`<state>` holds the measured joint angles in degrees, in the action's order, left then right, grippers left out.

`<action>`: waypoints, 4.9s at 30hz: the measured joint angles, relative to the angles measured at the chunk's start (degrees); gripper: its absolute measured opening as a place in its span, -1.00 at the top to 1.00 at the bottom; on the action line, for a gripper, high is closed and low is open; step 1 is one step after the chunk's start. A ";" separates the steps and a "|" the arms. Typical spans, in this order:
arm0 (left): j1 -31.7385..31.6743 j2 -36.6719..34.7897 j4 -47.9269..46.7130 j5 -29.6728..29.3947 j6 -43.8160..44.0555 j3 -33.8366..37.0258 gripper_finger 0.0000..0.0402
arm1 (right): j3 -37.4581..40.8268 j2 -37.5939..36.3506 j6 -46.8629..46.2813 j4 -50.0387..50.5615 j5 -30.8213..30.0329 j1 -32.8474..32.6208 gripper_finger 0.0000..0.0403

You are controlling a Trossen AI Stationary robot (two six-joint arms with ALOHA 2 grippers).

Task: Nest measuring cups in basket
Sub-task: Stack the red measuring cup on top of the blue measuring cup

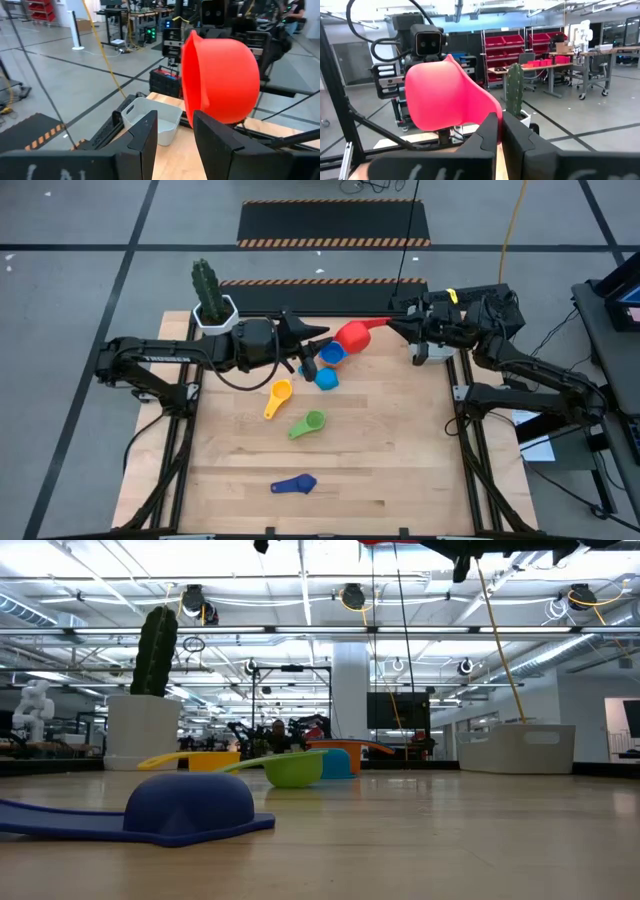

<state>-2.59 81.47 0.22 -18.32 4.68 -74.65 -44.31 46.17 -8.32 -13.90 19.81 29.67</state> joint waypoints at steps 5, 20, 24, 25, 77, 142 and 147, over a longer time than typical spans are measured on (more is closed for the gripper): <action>-0.02 1.09 0.07 0.28 0.49 0.00 0.37 | 0.00 1.85 -0.25 -2.16 0.02 0.00 1.00; -1.35 0.33 0.40 4.68 1.39 -0.02 0.37 | 0.00 1.86 -0.25 -5.02 -0.45 0.00 1.00; -1.85 0.22 3.60 4.82 1.30 -0.02 0.37 | 0.00 1.84 -0.28 -4.93 -0.70 0.00 1.00; -1.96 0.22 3.96 4.85 1.17 -0.02 0.37 | 0.00 1.85 -0.28 -4.78 -0.74 0.00 1.00; -4.90 -2.28 0.44 8.30 2.04 0.09 0.76 | 0.02 2.24 0.01 -3.38 -1.84 0.39 1.00; -7.48 0.11 -1.81 10.09 2.94 -0.02 0.24 | 0.07 2.76 -1.51 -4.22 -3.42 0.39 1.00; -7.04 -0.33 -1.83 10.64 3.33 0.02 0.32 | 0.07 2.78 -1.52 -4.23 -3.35 0.39 1.00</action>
<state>-9.63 81.14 -1.60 -7.68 8.01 -74.63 -44.25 48.95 -9.85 -18.13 16.47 30.06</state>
